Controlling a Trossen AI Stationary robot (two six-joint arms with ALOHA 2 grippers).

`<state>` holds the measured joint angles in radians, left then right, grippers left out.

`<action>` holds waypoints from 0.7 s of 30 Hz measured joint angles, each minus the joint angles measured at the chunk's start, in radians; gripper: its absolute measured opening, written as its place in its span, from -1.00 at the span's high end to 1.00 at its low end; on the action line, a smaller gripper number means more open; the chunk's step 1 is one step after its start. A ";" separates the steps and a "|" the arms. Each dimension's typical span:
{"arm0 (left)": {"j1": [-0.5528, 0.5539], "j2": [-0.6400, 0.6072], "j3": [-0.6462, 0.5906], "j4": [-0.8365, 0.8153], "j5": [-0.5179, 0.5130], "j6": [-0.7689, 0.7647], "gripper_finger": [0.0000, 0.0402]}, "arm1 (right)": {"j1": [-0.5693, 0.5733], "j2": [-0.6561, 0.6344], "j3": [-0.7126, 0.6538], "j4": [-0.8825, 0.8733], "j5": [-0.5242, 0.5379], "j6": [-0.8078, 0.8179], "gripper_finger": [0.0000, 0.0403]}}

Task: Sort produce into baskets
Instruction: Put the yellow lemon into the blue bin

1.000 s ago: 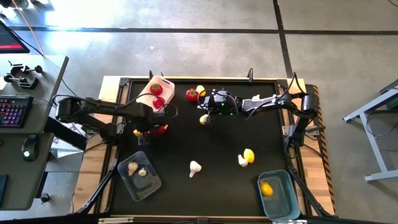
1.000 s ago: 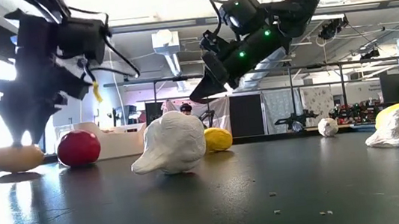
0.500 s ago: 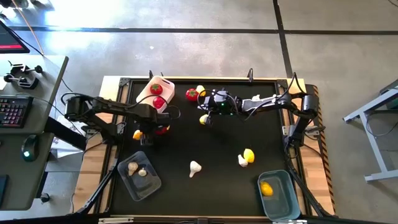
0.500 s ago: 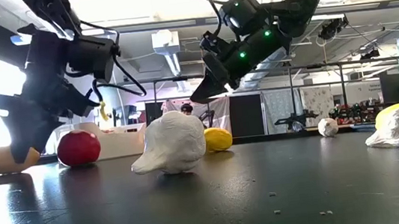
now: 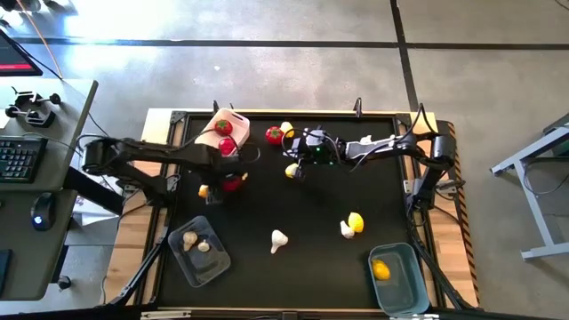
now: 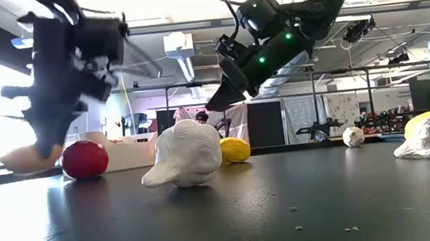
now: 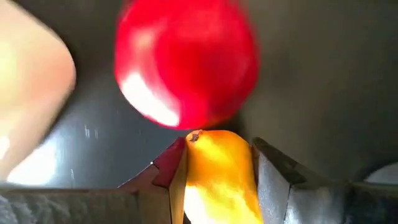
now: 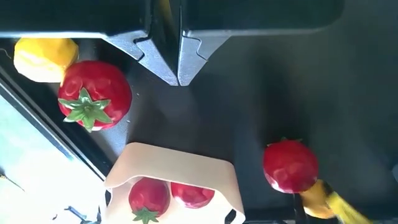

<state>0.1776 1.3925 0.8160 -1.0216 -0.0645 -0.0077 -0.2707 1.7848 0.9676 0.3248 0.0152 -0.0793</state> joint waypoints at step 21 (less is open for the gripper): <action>0.006 -0.269 -0.205 1.062 0.130 -0.083 0.42 | 0.126 -0.012 0.000 0.152 -0.104 0.152 1.00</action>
<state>0.1841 1.1236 0.6109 0.0406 0.0654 -0.0903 -0.1450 1.7725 0.9672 0.4768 -0.0891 0.0730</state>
